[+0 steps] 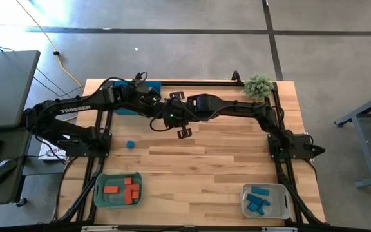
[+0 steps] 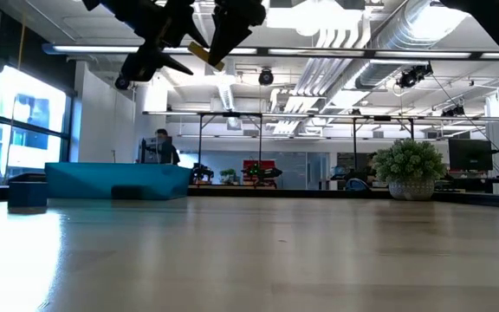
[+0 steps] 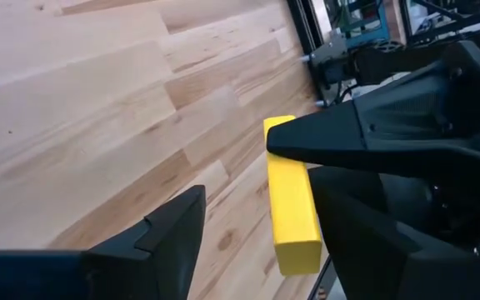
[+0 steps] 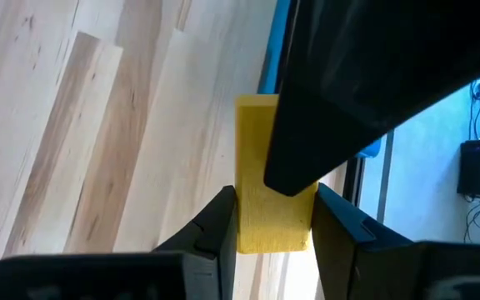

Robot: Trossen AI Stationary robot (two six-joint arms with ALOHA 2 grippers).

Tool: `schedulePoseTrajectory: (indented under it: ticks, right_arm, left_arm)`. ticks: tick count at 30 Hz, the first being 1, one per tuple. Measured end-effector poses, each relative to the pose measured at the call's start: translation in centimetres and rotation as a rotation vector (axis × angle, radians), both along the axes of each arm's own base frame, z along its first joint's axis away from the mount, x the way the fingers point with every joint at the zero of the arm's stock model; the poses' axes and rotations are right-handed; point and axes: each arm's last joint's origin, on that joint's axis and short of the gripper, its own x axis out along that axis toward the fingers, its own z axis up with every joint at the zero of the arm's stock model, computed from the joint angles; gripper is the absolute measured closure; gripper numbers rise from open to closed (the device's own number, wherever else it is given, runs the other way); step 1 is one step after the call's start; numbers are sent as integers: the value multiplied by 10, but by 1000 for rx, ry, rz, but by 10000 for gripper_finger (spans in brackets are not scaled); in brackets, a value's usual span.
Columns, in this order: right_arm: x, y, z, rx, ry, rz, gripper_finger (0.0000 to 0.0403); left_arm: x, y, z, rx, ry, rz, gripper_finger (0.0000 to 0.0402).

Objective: Sort & place blocks by color
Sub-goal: Put the yellow block into the dark blue bin

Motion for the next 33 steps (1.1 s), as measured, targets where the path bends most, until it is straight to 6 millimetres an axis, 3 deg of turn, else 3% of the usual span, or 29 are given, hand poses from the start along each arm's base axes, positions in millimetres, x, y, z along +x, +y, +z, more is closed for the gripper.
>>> schedulePoseTrajectory:
  ticks: [22,33]
  right_arm:
    - [3,-15,1,-14,-31,-32,312]
    - [1,-13,-2,-6,-7,-40,240]
  left_arm:
    - [2,2,3,74,-29,-39,360]
    - [2,1,1,153,3,-89,367]
